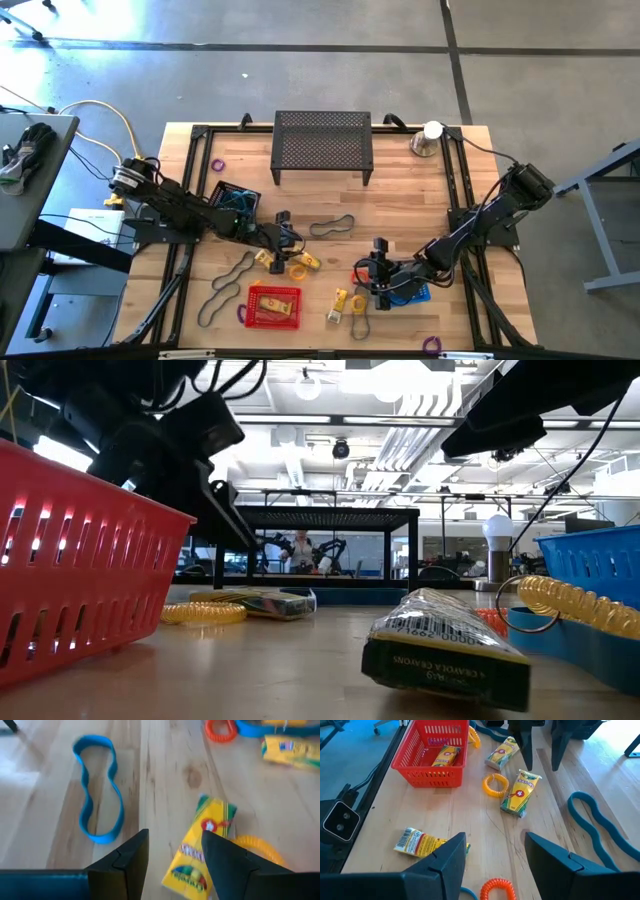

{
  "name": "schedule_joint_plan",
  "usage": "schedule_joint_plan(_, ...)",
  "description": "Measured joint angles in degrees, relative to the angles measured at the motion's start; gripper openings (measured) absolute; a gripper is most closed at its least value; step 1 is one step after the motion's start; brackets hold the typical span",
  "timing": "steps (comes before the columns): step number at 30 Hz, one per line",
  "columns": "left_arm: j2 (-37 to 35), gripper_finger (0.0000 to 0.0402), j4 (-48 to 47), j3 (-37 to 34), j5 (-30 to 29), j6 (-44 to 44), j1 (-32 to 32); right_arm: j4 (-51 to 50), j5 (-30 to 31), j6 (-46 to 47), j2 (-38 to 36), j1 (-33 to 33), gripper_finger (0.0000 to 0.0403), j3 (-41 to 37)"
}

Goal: Pick & Place Office Desk Supplies
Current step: Put the yellow crayon box into the red bin

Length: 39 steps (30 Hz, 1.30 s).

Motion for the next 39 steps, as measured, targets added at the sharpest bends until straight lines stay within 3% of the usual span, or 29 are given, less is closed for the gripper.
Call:
schedule_joint_plan(5,0.04,0.0194,-1.21,0.0,0.04,1.21,-0.02,-0.09,0.02,-0.04,0.0,0.0,0.0191,0.0)
schedule_joint_plan(16,0.04,0.0286,-4.33,0.0,0.0,2.37,0.57,-0.07,0.04,-1.16,0.0,-0.15,0.0191,0.0)
schedule_joint_plan(24,0.04,0.029,-6.6,-0.02,3.1,7.35,1.62,-0.21,-0.01,-1.44,0.0,-0.15,0.0191,0.0)
schedule_joint_plan(39,2.32,0.029,-6.3,0.02,11.93,6.17,4.14,-0.47,-0.13,-1.6,0.0,-0.15,0.0191,0.0)
